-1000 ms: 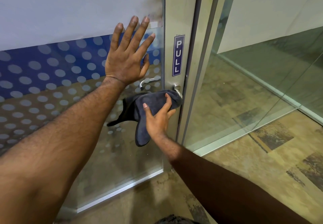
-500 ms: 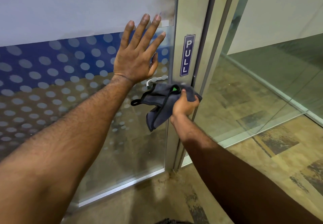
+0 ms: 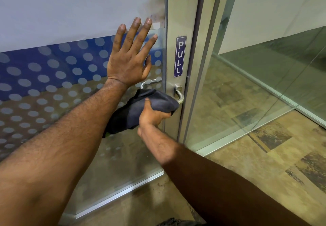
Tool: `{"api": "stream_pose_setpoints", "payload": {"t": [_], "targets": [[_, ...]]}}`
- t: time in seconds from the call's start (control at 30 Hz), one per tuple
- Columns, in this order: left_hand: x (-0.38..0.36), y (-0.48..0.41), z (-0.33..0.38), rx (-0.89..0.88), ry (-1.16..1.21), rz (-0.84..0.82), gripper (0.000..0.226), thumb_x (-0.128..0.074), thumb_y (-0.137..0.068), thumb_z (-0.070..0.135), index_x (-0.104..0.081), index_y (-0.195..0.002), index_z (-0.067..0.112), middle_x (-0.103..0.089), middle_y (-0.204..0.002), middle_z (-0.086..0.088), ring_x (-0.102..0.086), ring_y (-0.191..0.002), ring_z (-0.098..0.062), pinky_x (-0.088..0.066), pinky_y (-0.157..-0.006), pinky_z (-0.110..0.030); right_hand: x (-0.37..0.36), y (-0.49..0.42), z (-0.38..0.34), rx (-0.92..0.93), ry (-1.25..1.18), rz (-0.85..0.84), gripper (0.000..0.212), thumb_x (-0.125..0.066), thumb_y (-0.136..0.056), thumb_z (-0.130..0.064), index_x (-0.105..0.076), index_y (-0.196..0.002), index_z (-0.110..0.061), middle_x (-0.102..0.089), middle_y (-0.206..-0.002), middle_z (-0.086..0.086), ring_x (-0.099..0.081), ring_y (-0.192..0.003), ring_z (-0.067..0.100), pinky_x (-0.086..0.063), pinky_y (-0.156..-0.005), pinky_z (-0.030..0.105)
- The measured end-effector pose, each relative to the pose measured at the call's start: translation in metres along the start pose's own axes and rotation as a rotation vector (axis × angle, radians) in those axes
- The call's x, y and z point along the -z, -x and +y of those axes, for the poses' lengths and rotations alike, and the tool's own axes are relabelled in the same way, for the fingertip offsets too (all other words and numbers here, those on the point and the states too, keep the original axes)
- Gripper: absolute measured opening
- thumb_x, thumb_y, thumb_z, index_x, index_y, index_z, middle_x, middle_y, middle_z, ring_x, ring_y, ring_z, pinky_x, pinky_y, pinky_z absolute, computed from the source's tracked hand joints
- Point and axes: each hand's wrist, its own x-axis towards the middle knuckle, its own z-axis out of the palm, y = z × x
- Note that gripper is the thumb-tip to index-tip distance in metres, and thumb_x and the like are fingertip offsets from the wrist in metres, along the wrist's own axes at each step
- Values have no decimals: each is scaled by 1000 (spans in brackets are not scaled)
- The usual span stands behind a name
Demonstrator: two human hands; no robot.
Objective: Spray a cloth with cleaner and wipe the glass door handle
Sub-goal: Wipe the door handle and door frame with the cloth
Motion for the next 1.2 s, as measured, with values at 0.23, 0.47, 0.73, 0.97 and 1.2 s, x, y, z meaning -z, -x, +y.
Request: {"api": "stream_pose_setpoints", "payload": {"t": [0.23,0.47,0.73,0.97,1.2], "targets": [[0,2,-2,-9,-13,5,63,-42,-97,34,-31,-157,18,-26,-164,-14,-25,-150,-37,-10,-120,-53,30,-31,-28,-2,-10,-70,83,-83,-76,-32,-38,-143,-13,-60,-134,10,-62,-114,26,-49,-103,42],[-3,1,-2,-8,-25,23,62,-44,-96,34,-33,-155,18,-29,-163,-14,-27,-149,-37,-10,-120,-53,52,-81,-75,123,149,-46,65,-83,-75,-35,-52,-123,-4,-66,-123,18,-67,-103,31,-57,-91,44],[-1,0,-1,-15,-38,16,62,-44,-95,34,-35,-155,19,-31,-162,-14,-29,-148,-37,-10,-120,-53,15,-29,-26,83,-17,83,93,-85,-73,-32,-27,-142,-14,-61,-130,16,-65,-109,36,-50,-91,42],[-4,0,0,-18,-34,34,61,-42,-97,34,-33,-156,19,-30,-162,-15,-28,-148,-37,-8,-120,-52,20,-20,-5,237,83,-40,118,-91,-66,-34,-11,-151,-10,-54,-141,14,-59,-123,28,-47,-97,28],[-3,1,-2,-18,-14,29,63,-44,-97,36,-32,-156,18,-28,-163,-15,-26,-149,-37,-5,-120,-51,64,-30,21,442,369,-233,108,-89,-71,-15,-18,-153,-8,-53,-143,12,-46,-116,4,-34,-90,3]]}}
